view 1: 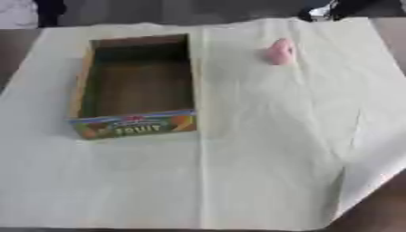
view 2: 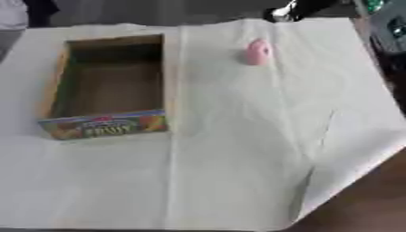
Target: Pick up objects on the table and place them in the box.
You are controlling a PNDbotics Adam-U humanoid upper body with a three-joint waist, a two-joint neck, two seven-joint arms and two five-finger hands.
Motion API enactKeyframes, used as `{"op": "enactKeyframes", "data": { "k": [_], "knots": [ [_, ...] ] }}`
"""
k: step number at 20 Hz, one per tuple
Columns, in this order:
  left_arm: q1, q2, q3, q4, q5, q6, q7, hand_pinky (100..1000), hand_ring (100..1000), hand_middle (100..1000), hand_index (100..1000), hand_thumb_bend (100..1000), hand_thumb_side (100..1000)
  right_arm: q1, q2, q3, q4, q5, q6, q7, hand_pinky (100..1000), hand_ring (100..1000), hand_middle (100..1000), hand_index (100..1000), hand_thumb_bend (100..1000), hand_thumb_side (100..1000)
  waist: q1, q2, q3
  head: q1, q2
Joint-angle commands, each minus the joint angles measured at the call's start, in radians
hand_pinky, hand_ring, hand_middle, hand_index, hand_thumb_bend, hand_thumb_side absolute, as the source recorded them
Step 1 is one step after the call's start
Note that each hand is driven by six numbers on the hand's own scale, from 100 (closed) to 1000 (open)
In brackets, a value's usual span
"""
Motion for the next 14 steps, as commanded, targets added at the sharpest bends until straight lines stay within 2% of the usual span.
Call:
{"op": "enactKeyframes", "data": {
  "k": [1,10,14],
  "knots": [
    [-0.007,0.005,0.003,-0.019,0.000,0.003,0.000,785,606,618,826,100,551,-0.015,-0.023,-0.011,-0.015,-0.003,-0.003,0.004,805,917,854,973,483,410,-0.003,-0.022,0.000,0.002,-0.012],
    [-0.008,0.002,0.002,-0.019,-0.004,0.006,-0.001,785,605,617,826,100,546,-0.044,-0.003,-0.004,0.026,0.017,-0.010,0.018,805,919,854,965,500,382,-0.007,-0.014,0.004,0.005,-0.023],
    [-0.009,0.001,0.001,-0.019,-0.004,0.006,-0.002,785,604,617,826,100,551,-0.069,0.016,0.014,0.072,0.037,-0.024,0.051,810,922,850,969,533,278,-0.006,-0.011,0.007,0.001,-0.027]
  ]
}}
